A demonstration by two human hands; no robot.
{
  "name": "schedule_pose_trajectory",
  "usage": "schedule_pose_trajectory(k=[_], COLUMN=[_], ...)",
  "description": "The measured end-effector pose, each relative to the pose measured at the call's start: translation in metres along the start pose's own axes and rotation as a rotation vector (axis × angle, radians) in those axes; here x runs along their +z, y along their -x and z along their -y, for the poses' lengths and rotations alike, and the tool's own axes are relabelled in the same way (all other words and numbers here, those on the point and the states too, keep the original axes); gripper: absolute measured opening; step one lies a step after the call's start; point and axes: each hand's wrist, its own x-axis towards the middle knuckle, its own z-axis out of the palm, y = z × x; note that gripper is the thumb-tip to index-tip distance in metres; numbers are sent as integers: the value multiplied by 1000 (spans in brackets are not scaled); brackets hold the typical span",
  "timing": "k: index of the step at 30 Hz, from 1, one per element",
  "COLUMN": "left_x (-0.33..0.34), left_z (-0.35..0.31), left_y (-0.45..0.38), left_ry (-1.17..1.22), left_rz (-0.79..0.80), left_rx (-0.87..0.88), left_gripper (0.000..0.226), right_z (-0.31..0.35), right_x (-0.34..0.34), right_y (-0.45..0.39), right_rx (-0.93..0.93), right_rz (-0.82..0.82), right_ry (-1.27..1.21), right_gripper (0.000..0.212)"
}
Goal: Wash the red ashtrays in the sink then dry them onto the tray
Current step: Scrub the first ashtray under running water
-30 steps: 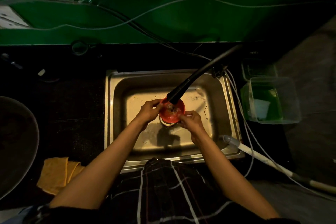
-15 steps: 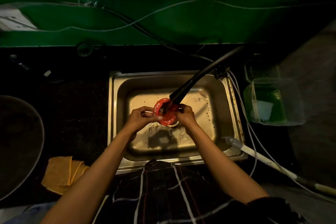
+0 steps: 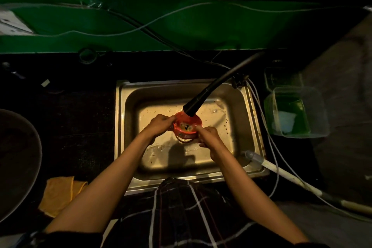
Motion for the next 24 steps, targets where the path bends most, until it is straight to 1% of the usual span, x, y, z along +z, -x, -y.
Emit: schedule_pose_trajectory(k=[3, 5, 7, 10, 13, 16, 18, 20, 24], left_x=[11, 16, 19, 14, 1, -10, -15, -18, -25], left_z=[2, 3, 4, 11, 17, 17, 16, 14, 11], left_y=[-2, 0, 2, 1, 4, 11, 15, 17, 11], left_ry=[-5, 24, 84, 157, 198, 190, 180, 191, 176], left_rz=[127, 152, 134, 60, -21, -98, -142, -182, -204], left_rx=[46, 86, 139, 175, 166, 164, 168, 158, 85], left_gripper=[31, 26, 27, 34, 42, 45, 41, 36, 47], right_z=[5, 12, 20, 28, 28, 18, 13, 16, 15], right_x=[-14, -20, -22, -18, -5, 11, 22, 31, 34], right_y=[-1, -3, -7, -14, -26, -46, -49, -34, -6], right_rx=[-88, -152, -209, -264, -267, -164, -79, -29, 51], right_rz=[-151, -222, -235, -195, -162, -88, -11, 62, 170], right_ry=[50, 133, 185, 193, 187, 119, 57, 49, -49], right_gripper=[37, 32, 27, 24, 16, 16, 19, 16, 10])
